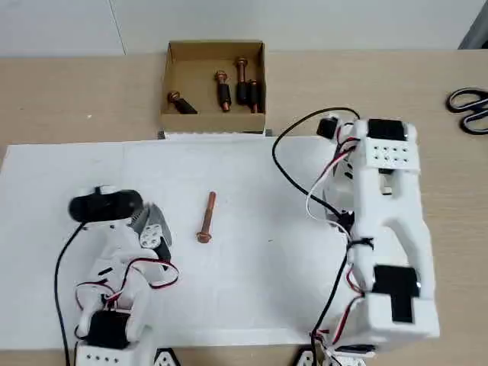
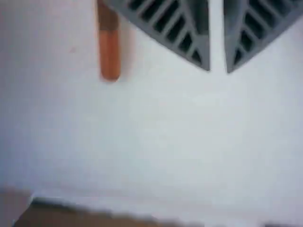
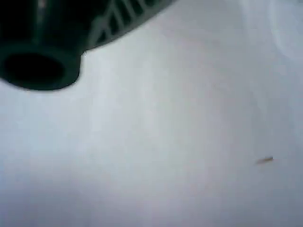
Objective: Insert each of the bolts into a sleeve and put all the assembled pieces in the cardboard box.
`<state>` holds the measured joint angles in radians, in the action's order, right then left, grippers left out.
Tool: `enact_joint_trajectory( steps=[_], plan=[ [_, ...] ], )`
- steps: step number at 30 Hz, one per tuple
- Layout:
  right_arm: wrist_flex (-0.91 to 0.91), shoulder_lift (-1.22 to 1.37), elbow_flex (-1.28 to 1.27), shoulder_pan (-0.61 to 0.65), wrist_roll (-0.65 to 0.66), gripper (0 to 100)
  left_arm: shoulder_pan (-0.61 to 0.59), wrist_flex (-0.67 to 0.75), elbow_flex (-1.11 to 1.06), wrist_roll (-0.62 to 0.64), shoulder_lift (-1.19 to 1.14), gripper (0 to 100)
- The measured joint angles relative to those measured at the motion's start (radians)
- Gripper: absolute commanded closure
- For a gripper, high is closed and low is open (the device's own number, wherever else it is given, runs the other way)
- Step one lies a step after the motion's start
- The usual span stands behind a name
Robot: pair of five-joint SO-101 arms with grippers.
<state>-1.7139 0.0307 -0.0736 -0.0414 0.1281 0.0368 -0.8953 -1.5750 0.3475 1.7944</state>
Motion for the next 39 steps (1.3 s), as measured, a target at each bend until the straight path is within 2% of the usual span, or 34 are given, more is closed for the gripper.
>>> enact_joint_trajectory(
  steps=[8,12,18,22,28,39],
  plan=[
    [0.000,-0.284,-0.189,-0.009,-0.003,99.6,0.005,-0.063,0.133,0.000,0.000,99],
    [0.000,-0.388,-0.281,-0.009,-0.003,99.6,0.084,-0.129,0.187,0.000,0.000,99],
    [0.000,-0.457,-0.402,-0.023,-0.005,99.6,0.187,-0.133,0.295,0.000,-0.061,99],
    [0.000,-0.480,-0.400,-0.063,-0.005,99.6,0.198,-0.133,0.416,0.000,-0.242,99],
    [0.000,-0.482,-0.400,-0.066,-0.005,99.6,0.203,-0.176,0.678,0.000,-0.635,99],
    [0.000,-0.482,-0.402,-0.066,-0.005,99.6,0.203,-0.480,1.128,0.000,-1.275,99]
  ],
)
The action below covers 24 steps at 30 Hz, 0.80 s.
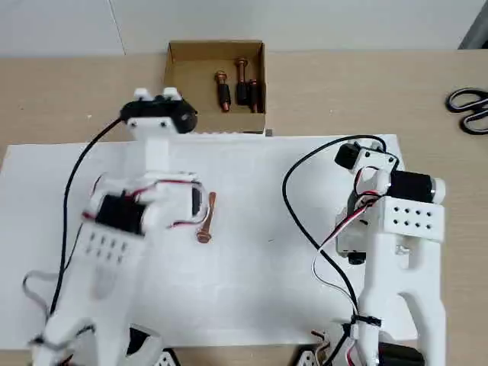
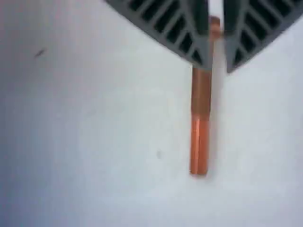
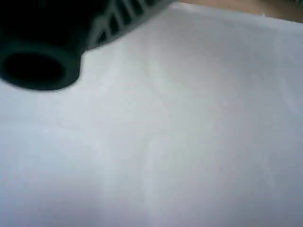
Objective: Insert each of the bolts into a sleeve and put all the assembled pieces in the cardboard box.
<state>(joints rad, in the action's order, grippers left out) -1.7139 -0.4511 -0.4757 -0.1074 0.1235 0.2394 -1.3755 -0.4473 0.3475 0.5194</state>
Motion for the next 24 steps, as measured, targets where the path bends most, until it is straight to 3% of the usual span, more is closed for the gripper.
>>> enact_joint_trajectory(
  steps=[10,21,24],
  plan=[
    [0.005,0.000,-0.015,-0.052,0.000,99.5,0.083,-0.212,0.282,-0.005,-0.370,99],
    [0.006,0.000,-0.015,-0.054,0.000,99.5,0.091,-0.276,0.324,-0.005,-0.417,99],
    [0.006,0.000,-0.015,-0.054,0.000,99.5,0.091,-0.278,0.298,-0.005,-0.417,94]
  ],
)
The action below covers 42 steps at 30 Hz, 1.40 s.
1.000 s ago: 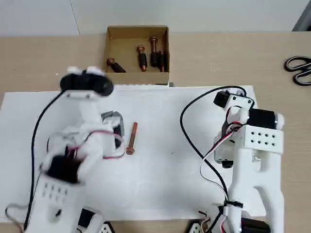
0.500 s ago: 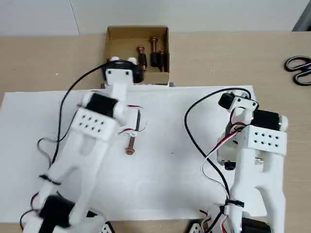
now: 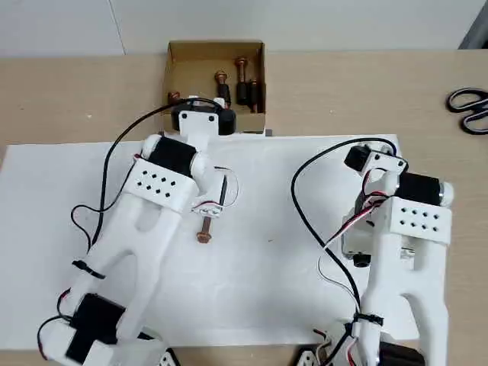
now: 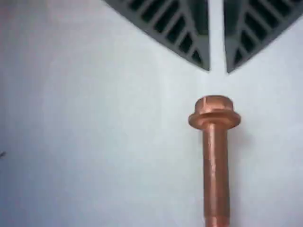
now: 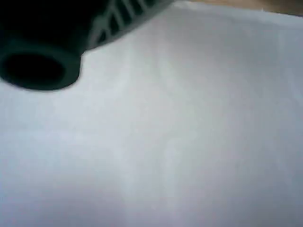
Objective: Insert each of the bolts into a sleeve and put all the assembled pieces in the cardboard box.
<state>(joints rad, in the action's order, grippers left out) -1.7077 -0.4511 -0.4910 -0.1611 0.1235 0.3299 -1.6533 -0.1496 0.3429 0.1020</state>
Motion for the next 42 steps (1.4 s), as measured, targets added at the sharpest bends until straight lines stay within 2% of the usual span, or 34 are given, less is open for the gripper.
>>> enact_joint_trajectory(
  steps=[4,10,22,31,39,42],
  plan=[
    [0.000,0.000,0.000,0.000,0.000,99.5,0.000,0.006,-0.034,0.000,0.000,85],
    [0.000,0.000,0.000,0.000,0.000,99.5,0.000,0.044,-0.051,0.002,0.000,85],
    [0.000,0.000,0.000,0.000,0.000,99.5,0.000,0.273,-0.267,0.006,0.000,85],
    [0.000,0.000,0.000,0.000,0.000,99.5,0.000,0.354,-0.296,0.006,-0.006,85],
    [0.000,0.000,0.000,0.000,0.000,99.5,-0.054,0.371,-0.281,0.002,-0.186,85],
    [0.000,0.000,0.000,0.000,0.000,99.5,-0.075,0.370,-0.241,0.002,-0.245,88]
  ],
)
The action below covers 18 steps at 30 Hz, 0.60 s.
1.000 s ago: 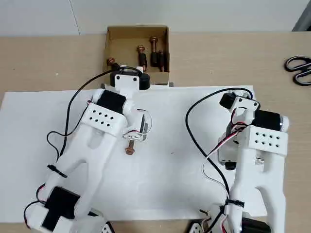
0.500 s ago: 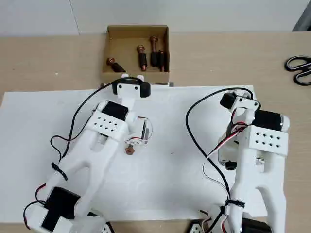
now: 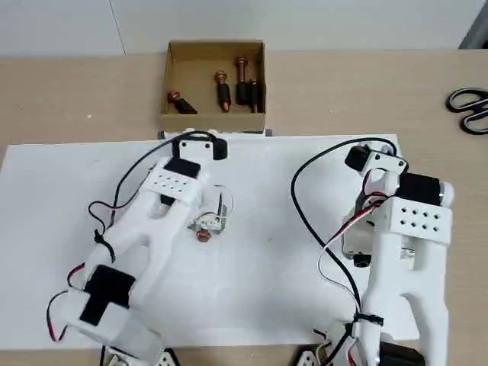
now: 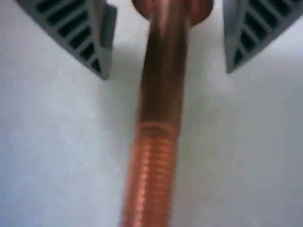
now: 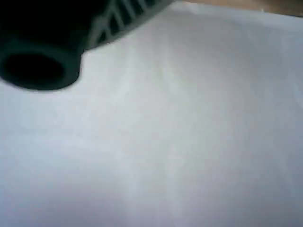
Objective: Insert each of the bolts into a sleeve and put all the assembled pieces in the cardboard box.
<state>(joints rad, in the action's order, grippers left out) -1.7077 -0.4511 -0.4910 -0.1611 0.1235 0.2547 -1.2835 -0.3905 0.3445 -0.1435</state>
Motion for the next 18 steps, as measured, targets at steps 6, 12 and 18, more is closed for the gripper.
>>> enact_joint_trajectory(
  steps=[6,12,18],
  plan=[
    [0.000,0.000,-0.003,0.000,0.000,99.5,0.003,-0.002,0.066,0.000,-0.064,100],
    [0.000,0.000,-0.003,0.000,0.000,99.5,0.003,-0.009,0.086,0.002,-0.074,100],
    [0.000,0.000,-0.003,0.000,0.000,99.5,0.003,-0.210,0.233,0.037,-0.100,100]
  ],
)
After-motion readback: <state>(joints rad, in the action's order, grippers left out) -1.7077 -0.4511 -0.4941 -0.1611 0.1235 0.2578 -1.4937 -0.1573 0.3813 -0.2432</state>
